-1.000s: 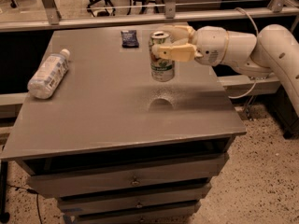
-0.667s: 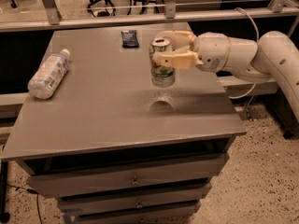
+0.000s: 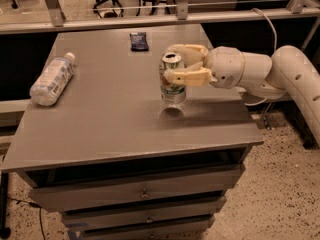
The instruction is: Place 7up can upright
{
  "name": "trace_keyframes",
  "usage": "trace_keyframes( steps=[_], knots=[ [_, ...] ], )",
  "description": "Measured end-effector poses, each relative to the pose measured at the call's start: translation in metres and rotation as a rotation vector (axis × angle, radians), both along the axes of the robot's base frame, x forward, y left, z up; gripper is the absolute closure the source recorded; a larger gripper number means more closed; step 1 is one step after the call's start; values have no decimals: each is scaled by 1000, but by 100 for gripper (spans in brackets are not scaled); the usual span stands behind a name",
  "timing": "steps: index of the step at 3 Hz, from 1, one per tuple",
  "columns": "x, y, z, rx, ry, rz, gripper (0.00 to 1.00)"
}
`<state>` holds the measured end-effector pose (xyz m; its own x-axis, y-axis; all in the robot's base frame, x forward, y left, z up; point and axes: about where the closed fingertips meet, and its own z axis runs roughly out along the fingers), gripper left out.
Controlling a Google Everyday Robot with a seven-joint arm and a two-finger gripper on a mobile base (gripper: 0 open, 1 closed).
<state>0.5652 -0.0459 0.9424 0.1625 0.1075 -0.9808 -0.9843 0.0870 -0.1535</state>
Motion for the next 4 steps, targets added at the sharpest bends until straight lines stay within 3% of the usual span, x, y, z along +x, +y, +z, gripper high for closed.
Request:
trace_keyframes(
  steps=[1,4],
  knots=[
    [-6,2,-14,22,-5,19,83],
    [-16,5,-35,1,-59,62,13]
  ],
)
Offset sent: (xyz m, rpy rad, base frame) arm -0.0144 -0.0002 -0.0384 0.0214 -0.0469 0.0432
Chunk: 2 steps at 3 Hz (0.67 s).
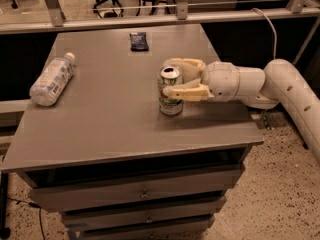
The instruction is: Place 7up can upright
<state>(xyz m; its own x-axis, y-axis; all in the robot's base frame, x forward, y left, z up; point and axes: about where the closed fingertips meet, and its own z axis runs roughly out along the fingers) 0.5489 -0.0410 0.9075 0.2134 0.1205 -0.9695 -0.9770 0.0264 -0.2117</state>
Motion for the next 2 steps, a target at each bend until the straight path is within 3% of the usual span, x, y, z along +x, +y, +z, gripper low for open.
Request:
trace_keyframes(
  steps=[1,2],
  knots=[
    [-1,-2,-2,-16,-13,9,0],
    [0,-29,-3,-139,-36,2,0]
  ],
)
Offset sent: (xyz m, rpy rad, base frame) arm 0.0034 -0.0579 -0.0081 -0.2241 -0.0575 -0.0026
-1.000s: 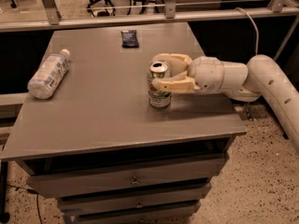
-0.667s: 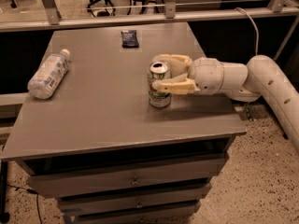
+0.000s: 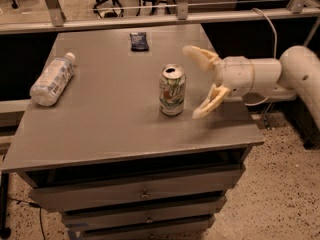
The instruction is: Place 7up can upright
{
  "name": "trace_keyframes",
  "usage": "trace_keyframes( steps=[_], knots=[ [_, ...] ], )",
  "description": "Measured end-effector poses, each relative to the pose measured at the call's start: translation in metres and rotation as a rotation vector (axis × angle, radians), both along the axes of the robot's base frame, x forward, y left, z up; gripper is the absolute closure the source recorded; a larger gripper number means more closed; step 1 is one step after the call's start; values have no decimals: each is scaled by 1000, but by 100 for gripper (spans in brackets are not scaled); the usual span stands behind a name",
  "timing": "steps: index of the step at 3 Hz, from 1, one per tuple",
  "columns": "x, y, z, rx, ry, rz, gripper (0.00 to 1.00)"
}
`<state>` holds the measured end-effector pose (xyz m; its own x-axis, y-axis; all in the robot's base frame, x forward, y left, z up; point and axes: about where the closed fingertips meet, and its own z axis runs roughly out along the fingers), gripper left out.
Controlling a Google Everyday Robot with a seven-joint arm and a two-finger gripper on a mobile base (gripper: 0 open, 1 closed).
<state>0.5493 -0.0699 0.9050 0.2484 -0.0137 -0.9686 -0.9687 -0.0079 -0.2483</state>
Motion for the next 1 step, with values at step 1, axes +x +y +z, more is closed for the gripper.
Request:
trace_keyframes(
  steps=[1],
  knots=[
    [7,-54,3,-145,-14,-42,0]
  ],
)
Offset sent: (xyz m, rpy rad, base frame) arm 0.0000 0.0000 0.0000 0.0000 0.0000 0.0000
